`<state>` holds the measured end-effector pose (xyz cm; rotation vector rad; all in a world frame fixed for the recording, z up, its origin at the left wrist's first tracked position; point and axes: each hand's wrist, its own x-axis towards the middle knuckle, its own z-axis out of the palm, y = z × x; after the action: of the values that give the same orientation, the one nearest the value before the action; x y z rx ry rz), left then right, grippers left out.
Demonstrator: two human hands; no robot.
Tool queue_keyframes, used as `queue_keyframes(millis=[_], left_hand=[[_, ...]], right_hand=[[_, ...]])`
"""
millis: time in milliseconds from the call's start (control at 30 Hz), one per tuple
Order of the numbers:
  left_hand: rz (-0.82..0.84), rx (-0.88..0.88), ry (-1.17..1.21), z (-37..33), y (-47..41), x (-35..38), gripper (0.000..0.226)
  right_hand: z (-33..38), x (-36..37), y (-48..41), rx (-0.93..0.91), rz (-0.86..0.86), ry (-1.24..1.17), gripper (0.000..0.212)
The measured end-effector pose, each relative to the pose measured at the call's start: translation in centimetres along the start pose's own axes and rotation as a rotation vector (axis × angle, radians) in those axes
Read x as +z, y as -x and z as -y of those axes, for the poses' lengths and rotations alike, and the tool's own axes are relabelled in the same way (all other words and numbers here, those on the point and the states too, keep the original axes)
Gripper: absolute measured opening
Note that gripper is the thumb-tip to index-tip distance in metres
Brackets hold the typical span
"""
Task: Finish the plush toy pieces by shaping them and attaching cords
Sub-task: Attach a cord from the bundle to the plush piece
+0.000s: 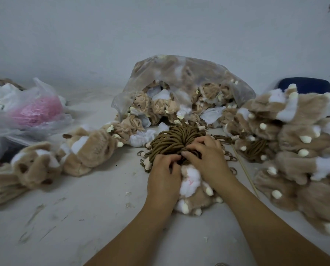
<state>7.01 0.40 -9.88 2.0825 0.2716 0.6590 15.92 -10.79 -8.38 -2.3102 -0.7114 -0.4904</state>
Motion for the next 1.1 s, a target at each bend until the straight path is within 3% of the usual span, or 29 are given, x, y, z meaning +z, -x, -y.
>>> queue_keyframes(millis=[200,367,467,567,667,800,933,1100], left_hand=[[0.011,0.032,0.023,0.2,-0.2,0.1,0.030],[0.020,-0.040,0.108,0.1,-0.4,0.0,0.020],[-0.025,-0.159,0.315,0.1,-0.4,-0.2,0.007],[-0.061,-0.270,0.553,0.1,-0.7,-0.8,0.008],[-0.068,-0.314,0.581,0.1,-1.0,-0.9,0.003],[-0.108,-0.244,0.462,-0.3,-0.6,-0.7,0.007],[-0.154,-0.046,0.362,-1.0,0.2,-0.7,0.008],[-0.277,0.003,0.389,-1.6,0.6,-0.6,0.014]], right_hand=[[-0.3,-0.3,0.1,-0.010,0.149,-0.200,0.029],[0.0,-0.7,0.5,-0.133,0.158,-0.104,0.025],[0.2,-0.8,0.8,-0.181,0.162,-0.057,0.023],[0.6,-0.6,0.9,-0.222,0.158,0.019,0.023],[0.7,-0.5,1.1,-0.236,0.139,0.078,0.025],[0.6,-0.3,1.2,-0.180,0.045,0.238,0.026],[0.0,-0.8,1.3,-0.055,-0.048,0.335,0.027],[0.0,-0.6,1.2,-0.006,-0.016,0.269,0.026]])
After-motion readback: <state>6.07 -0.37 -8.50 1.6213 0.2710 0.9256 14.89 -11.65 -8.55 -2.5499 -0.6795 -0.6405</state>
